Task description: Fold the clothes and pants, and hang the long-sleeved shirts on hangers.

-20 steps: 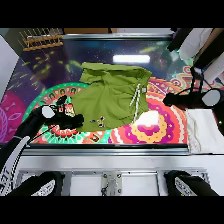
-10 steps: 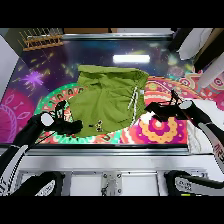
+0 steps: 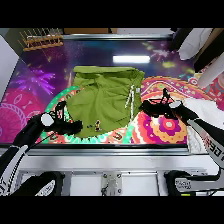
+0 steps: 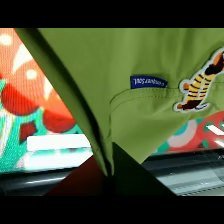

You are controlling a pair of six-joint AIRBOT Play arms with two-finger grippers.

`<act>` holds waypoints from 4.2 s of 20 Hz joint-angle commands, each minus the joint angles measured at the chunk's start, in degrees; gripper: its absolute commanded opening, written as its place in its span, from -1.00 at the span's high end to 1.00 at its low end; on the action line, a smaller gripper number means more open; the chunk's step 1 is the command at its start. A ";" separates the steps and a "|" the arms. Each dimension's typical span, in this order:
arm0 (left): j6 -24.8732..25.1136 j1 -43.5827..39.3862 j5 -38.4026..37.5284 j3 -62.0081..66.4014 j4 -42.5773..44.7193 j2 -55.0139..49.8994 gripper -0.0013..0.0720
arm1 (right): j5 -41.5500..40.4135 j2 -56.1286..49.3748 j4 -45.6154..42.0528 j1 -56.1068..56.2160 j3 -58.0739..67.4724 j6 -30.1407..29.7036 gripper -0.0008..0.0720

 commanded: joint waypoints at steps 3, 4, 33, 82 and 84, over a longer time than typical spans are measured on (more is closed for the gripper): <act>0.09 -0.04 0.07 -0.04 0.00 0.04 0.96 | -0.90 -0.20 -0.11 0.63 1.01 -4.87 0.91; 0.09 -0.04 0.09 -0.02 0.02 0.04 0.96 | -0.74 0.22 -1.27 0.63 1.42 -4.83 0.91; -2.03 8.94 2.40 60.13 2.91 2.43 0.96 | 42.05 43.10 -25.86 -0.59 29.75 27.10 0.91; 2.08 7.10 1.51 9.55 -1.16 3.08 -0.21 | 23.52 15.87 -42.27 -2.03 11.02 15.28 -0.80; 2.05 6.69 0.90 10.60 -1.64 6.73 -0.20 | 27.93 15.69 -38.16 -7.30 14.29 8.72 -0.80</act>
